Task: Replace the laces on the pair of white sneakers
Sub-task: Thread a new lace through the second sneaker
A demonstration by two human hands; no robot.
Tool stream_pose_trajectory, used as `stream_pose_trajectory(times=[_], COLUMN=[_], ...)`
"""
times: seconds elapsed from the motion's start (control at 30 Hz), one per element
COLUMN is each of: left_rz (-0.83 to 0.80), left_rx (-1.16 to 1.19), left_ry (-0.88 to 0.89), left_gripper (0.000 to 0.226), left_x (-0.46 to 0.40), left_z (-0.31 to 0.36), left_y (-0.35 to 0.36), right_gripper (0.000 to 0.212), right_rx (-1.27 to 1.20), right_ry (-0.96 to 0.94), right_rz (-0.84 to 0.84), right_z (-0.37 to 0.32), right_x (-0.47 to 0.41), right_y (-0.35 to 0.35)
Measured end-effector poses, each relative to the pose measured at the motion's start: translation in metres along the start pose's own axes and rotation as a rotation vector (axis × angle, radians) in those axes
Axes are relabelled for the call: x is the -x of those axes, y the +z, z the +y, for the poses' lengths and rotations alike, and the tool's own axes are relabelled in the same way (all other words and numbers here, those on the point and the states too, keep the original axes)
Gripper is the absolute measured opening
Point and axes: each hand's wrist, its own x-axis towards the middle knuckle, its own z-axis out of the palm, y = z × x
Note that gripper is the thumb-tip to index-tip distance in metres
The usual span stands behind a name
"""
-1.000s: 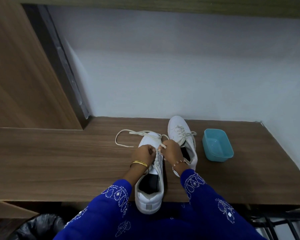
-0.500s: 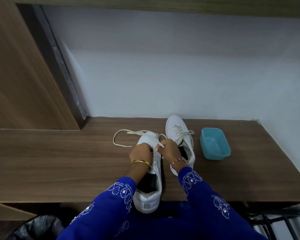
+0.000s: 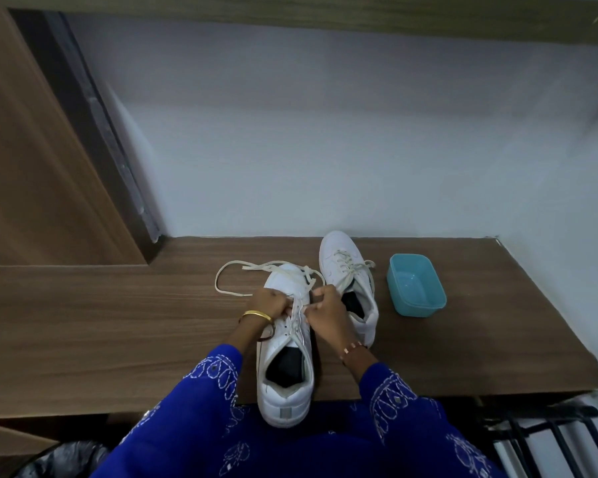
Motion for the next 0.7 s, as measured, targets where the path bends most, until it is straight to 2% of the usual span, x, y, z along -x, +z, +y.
stream_pose_trajectory(times=[0.1, 0.17, 0.27, 0.57, 0.67, 0.7], left_rz=[-0.062, -0.081, -0.083, -0.099, -0.146, -0.169], left_rx=[0.267, 0.424, 0.576, 0.802, 0.775, 0.747], left_ry=[-0.05, -0.091, -0.104, 0.177, 0.252, 0.258], left_gripper=[0.036, 0.034, 0.03, 0.037, 0.037, 0.037], left_x=[0.008, 0.013, 0.018, 0.029, 0.032, 0.033], left_z=[0.003, 0.005, 0.004, 0.048, 0.062, 0.063], left_y=[-0.004, -0.008, -0.018, -0.042, -0.048, -0.048], right_gripper=[0.019, 0.008, 0.002, 0.006, 0.007, 0.014], right_rx=[0.059, 0.136, 0.18, 0.27, 0.256, 0.223], right_ry=[-0.017, -0.039, -0.05, -0.041, -0.058, -0.075], right_rz=[-0.045, -0.091, -0.154, -0.202, -0.146, -0.113], right_z=[-0.001, 0.0, -0.001, -0.003, -0.002, -0.001], right_x=[0.003, 0.003, 0.002, -0.001, -0.003, -0.003], right_y=[0.001, 0.0, 0.001, 0.003, 0.002, 0.002])
